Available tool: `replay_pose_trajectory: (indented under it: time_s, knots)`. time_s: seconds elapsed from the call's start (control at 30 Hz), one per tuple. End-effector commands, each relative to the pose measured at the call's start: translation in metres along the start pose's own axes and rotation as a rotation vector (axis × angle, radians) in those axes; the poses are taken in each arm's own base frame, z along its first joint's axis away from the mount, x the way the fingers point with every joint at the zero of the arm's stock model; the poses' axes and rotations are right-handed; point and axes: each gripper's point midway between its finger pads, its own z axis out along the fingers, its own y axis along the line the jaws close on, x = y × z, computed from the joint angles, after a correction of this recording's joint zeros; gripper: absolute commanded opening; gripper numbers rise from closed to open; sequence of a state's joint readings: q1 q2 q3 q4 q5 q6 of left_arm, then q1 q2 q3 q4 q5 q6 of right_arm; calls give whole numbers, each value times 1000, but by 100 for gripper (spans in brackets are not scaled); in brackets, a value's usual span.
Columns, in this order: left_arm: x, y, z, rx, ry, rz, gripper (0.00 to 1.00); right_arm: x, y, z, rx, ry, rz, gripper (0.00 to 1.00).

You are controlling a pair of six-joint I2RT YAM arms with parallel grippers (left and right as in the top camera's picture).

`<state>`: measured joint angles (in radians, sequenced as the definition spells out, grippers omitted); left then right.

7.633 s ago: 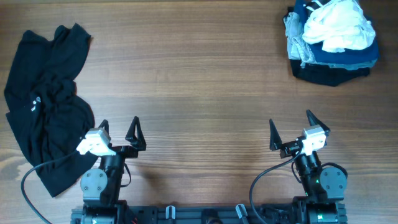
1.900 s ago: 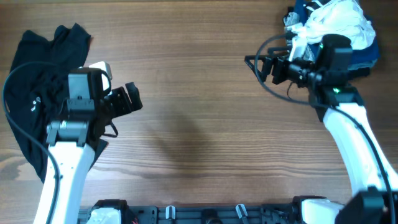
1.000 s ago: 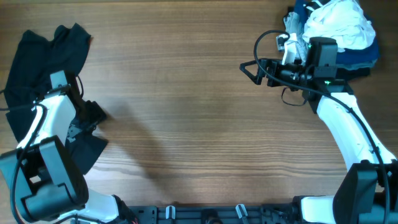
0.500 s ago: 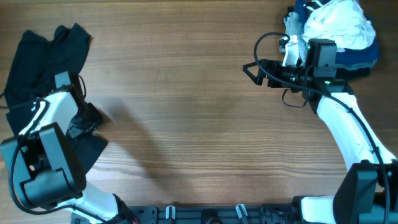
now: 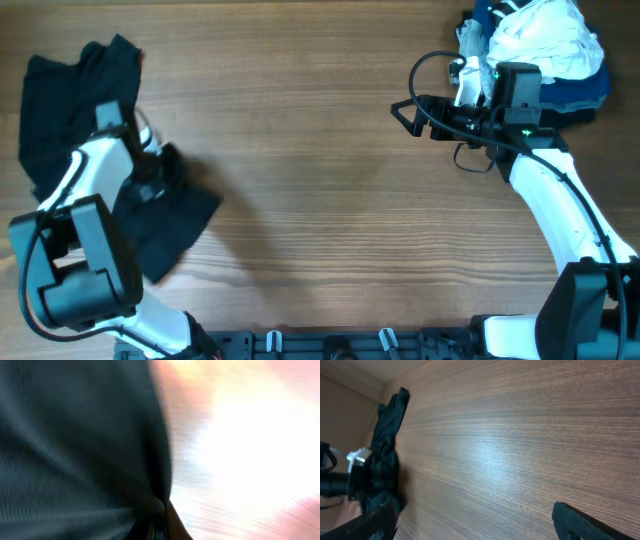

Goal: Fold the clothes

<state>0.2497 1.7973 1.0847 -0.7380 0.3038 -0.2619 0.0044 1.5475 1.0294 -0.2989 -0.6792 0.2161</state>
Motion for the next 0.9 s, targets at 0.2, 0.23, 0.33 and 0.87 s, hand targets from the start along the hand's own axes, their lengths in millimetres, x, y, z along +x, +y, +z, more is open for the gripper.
replay_pose_trajectory:
  time_s: [0.2,0.23,0.33,0.87]
  knots:
    - [-10,-226,-133,456,-252,527,4,-18,24,-20,-51,-62,-33,99]
    - [-7,-240,-144,476,-273,559,4,-21,27,-25,-52,-76,-41,99]
    - [5,-287,-185,553,-351,669,4,-28,37,-39,-54,-113,-68,100]
    - [40,-355,-395,825,-758,826,4,-43,63,-58,-81,-196,-143,98]
